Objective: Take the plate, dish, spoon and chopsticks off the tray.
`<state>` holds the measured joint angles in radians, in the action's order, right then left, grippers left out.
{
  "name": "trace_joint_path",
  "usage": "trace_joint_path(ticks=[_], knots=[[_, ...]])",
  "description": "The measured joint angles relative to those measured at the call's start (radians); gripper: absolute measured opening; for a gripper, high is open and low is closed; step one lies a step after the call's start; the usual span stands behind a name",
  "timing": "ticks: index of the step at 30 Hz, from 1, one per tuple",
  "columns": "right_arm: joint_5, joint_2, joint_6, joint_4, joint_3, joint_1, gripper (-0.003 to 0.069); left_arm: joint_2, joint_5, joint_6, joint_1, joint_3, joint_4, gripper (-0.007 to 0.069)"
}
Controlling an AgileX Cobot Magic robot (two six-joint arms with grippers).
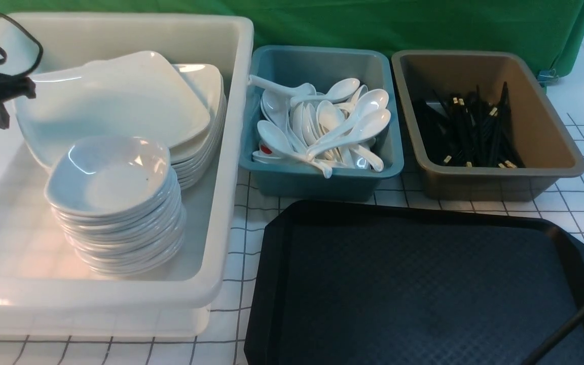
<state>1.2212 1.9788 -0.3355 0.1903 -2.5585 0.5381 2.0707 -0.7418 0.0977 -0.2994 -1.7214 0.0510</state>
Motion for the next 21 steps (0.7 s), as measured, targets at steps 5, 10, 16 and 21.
trace_joint_path(ticks=[5,10,16,21], knots=[[0.000,0.000,0.001,0.000,0.000,0.001,0.0034,0.043,0.118,0.003,0.000,-0.010,-0.015,-0.0001],[0.000,0.000,0.025,0.006,0.000,0.001,0.0038,0.071,0.297,0.007,0.010,-0.012,0.032,-0.0001],[0.001,0.000,0.035,0.060,0.000,0.001,0.0047,0.096,0.308,0.132,0.047,-0.065,0.211,-0.0001],[0.001,0.000,0.044,0.092,0.000,0.001,0.0051,0.095,0.197,0.206,0.092,-0.120,0.164,-0.0001]])
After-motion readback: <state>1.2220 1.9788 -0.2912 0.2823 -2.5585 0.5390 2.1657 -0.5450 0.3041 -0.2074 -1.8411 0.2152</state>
